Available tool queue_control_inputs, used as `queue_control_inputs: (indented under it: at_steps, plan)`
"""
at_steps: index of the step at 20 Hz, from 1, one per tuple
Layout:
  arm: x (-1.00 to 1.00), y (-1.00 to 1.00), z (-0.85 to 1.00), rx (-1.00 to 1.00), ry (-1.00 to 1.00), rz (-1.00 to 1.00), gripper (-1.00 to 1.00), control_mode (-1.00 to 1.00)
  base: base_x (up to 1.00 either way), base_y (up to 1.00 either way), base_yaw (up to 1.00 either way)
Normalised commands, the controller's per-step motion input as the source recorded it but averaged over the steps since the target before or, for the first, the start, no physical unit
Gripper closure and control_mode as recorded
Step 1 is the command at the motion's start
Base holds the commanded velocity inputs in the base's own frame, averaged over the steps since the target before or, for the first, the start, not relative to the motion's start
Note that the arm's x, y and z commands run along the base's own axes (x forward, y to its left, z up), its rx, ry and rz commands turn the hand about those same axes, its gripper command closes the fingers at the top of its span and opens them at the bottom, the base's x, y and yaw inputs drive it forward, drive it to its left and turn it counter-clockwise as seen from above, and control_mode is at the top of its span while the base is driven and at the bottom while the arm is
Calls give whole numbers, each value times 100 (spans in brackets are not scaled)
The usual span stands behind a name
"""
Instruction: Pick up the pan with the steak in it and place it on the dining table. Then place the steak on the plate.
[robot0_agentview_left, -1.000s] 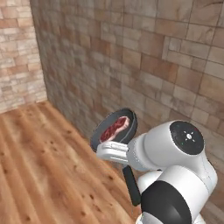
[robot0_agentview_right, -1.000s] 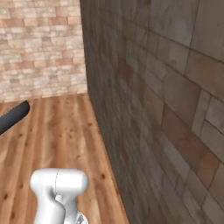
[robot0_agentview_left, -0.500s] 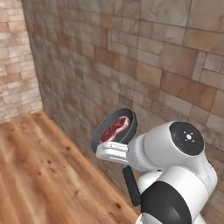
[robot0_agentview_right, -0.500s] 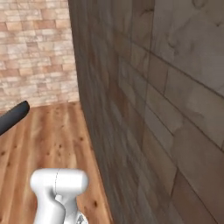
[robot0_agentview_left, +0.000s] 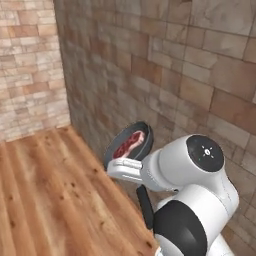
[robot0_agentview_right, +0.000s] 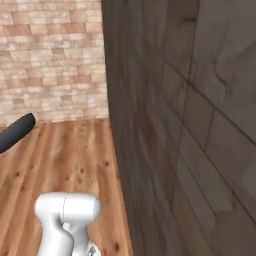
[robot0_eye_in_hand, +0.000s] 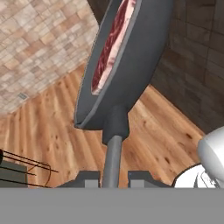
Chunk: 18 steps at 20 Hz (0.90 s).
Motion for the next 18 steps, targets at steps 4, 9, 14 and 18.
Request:
queue_control_inputs:
  at_steps: [4, 9, 14, 18]
  plan:
    - [0, 0, 0, 0, 0, 0, 100, 100, -6, 0, 45]
    - [0, 0, 0, 0, 0, 0, 100, 100, -7, 0, 46]
    - [0, 0, 0, 0, 0, 0, 100, 100, -10, 0, 49]
    - [0, 0, 0, 0, 0, 0, 100, 100, -8, 0, 50]
